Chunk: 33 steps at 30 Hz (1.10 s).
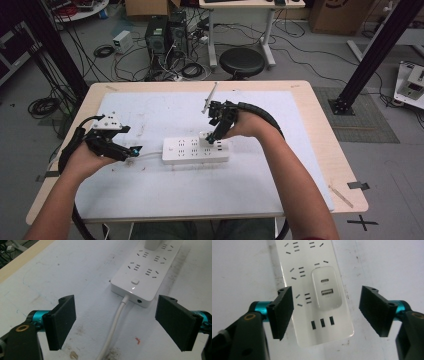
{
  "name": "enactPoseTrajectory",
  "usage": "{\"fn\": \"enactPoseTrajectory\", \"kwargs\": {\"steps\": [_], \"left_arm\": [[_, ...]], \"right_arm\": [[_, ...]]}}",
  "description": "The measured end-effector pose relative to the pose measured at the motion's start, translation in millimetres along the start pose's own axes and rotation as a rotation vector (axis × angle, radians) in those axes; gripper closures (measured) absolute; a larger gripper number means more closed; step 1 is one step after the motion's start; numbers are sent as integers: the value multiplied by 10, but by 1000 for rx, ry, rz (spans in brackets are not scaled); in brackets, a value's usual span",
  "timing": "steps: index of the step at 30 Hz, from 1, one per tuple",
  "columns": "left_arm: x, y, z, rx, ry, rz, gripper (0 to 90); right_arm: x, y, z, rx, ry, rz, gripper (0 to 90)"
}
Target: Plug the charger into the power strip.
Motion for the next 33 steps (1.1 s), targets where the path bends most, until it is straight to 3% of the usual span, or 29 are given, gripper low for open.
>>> {"fn": "enactPoseTrajectory", "kwargs": {"steps": [4, 11, 13, 14, 20, 27, 33], "left_arm": [[-6, 48, -2, -19, -5, -8, 169], [0, 111, 14, -25, -22, -45, 169], [2, 117, 17, -24, -23, -51, 169], [4, 136, 18, -31, -30, -63, 169], [3, 172, 14, -38, -45, -96, 169], [42, 215, 32, -31, -48, -149, 169], [85, 245, 44, -20, -54, -190, 169]], "right_arm": [[96, -82, 33, -14, -3, -65, 270], [311, -319, 141, -104, -19, -239, 242], [327, -351, 152, -115, -16, -252, 236], [363, -420, 194, -142, -24, -294, 220], [427, -505, 264, -156, -36, -354, 214], [576, -768, 381, -186, -81, -446, 206], [628, -902, 407, -207, -113, -471, 206]]}}
Point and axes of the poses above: each handheld gripper's, and its own axes: x roughly backward along the jaws, y roughly out of its top, z roughly to its left, the point moved 7 cm from there along -x, roughly forward along the jaws, and after that the axes turned 3 degrees about z, right-handed, at the moved point
